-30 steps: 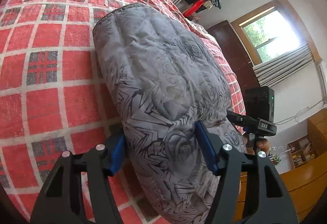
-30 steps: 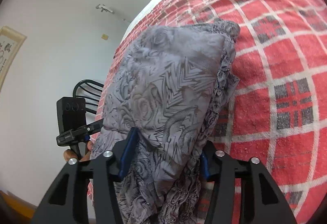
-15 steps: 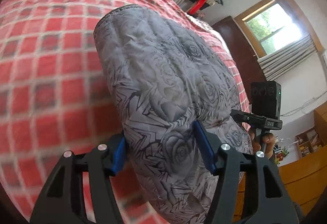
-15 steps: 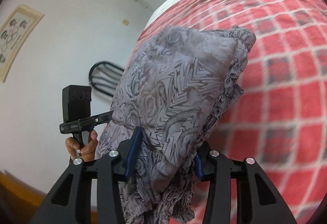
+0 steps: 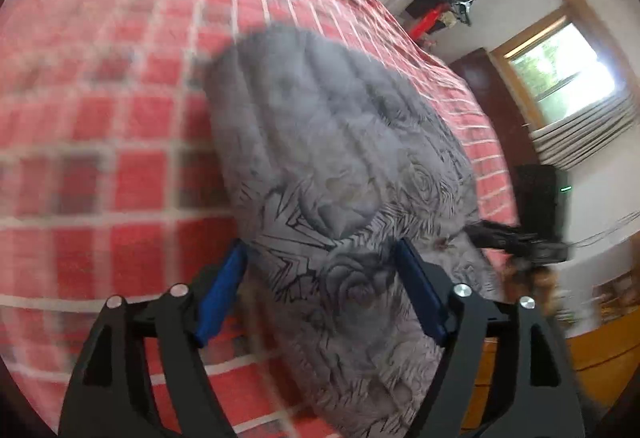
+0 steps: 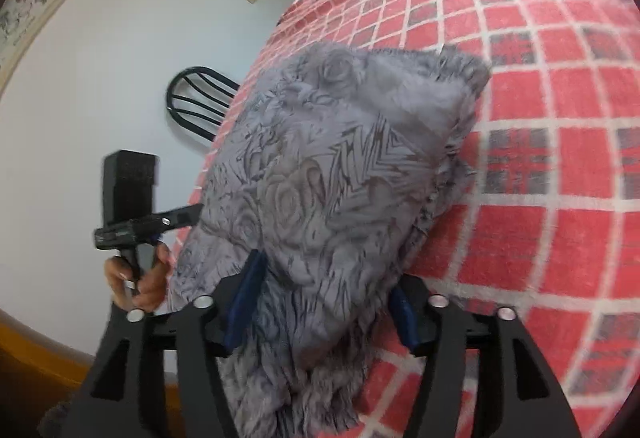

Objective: Fold large clothes

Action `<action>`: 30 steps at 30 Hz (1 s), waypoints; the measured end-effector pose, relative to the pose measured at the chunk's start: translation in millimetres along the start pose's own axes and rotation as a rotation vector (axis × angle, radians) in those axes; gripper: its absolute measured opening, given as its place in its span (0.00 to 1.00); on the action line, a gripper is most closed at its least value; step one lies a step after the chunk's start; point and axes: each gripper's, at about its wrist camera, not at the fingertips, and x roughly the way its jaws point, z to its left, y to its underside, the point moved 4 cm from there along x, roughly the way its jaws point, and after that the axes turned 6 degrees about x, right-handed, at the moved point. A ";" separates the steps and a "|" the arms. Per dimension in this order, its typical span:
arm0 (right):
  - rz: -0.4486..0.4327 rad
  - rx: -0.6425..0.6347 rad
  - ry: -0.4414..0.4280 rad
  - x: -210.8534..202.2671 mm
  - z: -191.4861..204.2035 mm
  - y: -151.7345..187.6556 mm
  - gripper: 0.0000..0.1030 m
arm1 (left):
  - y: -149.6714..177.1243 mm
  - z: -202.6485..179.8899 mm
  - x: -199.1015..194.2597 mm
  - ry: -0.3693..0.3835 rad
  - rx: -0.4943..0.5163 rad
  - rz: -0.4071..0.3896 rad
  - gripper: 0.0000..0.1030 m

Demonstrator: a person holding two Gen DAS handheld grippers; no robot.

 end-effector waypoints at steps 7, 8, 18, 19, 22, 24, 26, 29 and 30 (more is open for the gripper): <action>-0.253 -0.280 0.264 -48.9 63.7 -13.4 0.39 | 20.1 -65.0 -57.4 -0.034 0.158 -0.129 0.64; -0.228 -0.282 0.279 -34.6 65.5 -15.4 0.32 | 25.6 -73.5 -48.2 0.015 0.156 -0.090 0.56; 0.016 -0.229 0.390 47.8 12.1 -20.9 0.24 | 40.2 -67.4 8.8 -0.045 0.192 0.056 0.57; 0.021 -0.232 0.397 42.3 14.4 -20.5 0.24 | 35.1 -68.0 3.0 -0.020 0.180 0.064 0.56; -0.040 -0.242 0.351 10.4 36.0 -18.5 0.26 | 13.8 -62.4 -35.4 0.037 0.135 -0.032 0.56; -0.075 -0.279 0.318 -11.5 54.5 -1.4 0.26 | -5.3 -55.8 -51.5 0.018 0.116 -0.093 0.58; -0.066 -0.307 0.314 -15.8 65.0 15.0 0.26 | -23.5 -49.6 -48.6 -0.004 0.105 -0.102 0.59; -0.037 -0.376 0.352 -4.3 70.8 46.4 0.26 | -44.5 -41.9 -19.6 -0.076 0.123 -0.063 0.58; -0.033 -0.391 0.381 4.1 65.8 49.5 0.26 | -49.5 -36.3 -4.0 -0.095 0.124 -0.033 0.58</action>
